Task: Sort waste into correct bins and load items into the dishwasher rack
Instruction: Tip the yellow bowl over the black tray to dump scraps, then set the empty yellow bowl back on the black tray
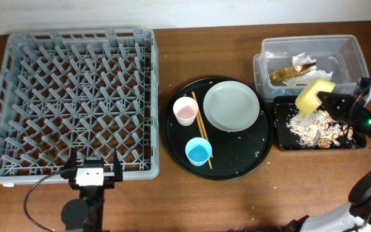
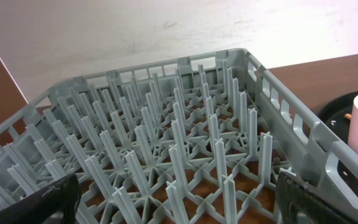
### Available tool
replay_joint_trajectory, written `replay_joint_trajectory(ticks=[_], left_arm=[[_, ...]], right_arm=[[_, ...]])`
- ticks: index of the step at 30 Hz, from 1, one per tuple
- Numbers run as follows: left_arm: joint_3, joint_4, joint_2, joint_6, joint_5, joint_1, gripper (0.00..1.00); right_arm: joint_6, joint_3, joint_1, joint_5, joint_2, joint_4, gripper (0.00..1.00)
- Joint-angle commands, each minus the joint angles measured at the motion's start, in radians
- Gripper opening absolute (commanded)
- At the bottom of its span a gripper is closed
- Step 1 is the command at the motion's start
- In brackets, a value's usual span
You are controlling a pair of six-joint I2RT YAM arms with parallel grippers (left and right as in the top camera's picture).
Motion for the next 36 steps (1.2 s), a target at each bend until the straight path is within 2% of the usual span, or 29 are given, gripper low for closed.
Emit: replay_joint_trajectory(ticks=[1, 5, 8, 11, 15, 18, 22, 24, 27, 30, 36], left_arm=[[-0.008, 0.003, -0.005, 0.013, -0.006, 0.004, 0.99], [-0.008, 0.003, -0.005, 0.013, -0.006, 0.004, 0.99], [-0.008, 0.003, -0.005, 0.013, -0.006, 0.004, 0.99], [-0.008, 0.003, -0.005, 0.013, -0.006, 0.004, 0.99], [-0.008, 0.003, -0.005, 0.013, -0.006, 0.004, 0.99], [-0.008, 0.003, -0.005, 0.013, -0.006, 0.004, 0.99], [-0.008, 0.003, -0.005, 0.013, -0.006, 0.004, 0.99], [-0.008, 0.003, -0.005, 0.013, -0.006, 0.004, 0.99], [-0.008, 0.003, -0.005, 0.013, -0.006, 0.004, 0.99], [-0.008, 0.003, -0.005, 0.013, -0.006, 0.004, 0.99], [-0.008, 0.003, -0.005, 0.013, -0.006, 0.004, 0.99]], right_arm=[[0.078, -0.003, -0.006, -0.042, 0.011, 0.002, 0.04], [0.116, -0.003, -0.003, -0.042, 0.01, -0.018, 0.04], [0.088, -0.003, 0.006, -0.042, 0.003, -0.053, 0.04], [0.078, -0.003, 0.016, 0.082, 0.003, -0.038, 0.04], [0.074, -0.003, 0.08, 0.122, -0.052, -0.106, 0.04], [0.085, -0.003, 0.219, 0.298, -0.2, -0.145, 0.04], [0.228, -0.003, 0.534, 0.735, -0.394, -0.175, 0.04], [0.299, -0.004, 0.735, 0.974, -0.392, -0.206, 0.04], [0.378, -0.004, 0.906, 1.178, -0.338, -0.21, 0.04], [0.401, -0.004, 1.019, 1.247, -0.245, -0.208, 0.04], [0.419, -0.004, 1.091, 1.26, -0.083, -0.227, 0.04]])
